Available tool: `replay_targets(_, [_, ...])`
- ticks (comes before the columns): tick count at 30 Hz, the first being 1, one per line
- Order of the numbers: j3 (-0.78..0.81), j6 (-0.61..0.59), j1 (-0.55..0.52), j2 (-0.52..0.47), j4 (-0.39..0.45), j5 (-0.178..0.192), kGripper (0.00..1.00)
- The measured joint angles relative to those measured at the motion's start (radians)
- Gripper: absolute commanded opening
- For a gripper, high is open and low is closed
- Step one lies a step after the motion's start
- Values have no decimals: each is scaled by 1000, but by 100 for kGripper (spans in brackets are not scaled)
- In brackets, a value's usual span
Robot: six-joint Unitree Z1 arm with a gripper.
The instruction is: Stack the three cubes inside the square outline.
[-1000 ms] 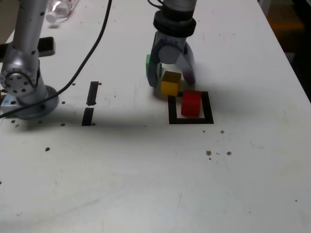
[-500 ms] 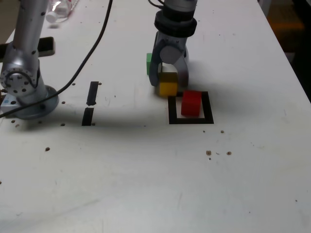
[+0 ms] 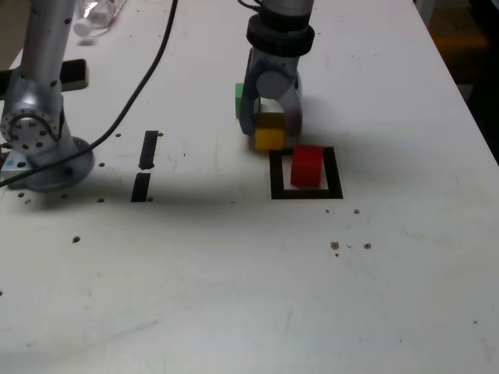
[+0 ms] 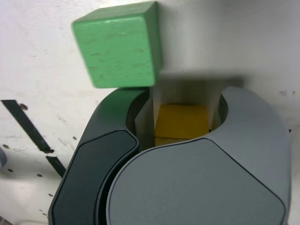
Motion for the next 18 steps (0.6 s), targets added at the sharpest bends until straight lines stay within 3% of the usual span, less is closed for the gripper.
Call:
replay_targets(11, [-8,-29,-22,-112,75,7,26])
replay_targets(18, [-50,-85,-118,-176,142,-2,26])
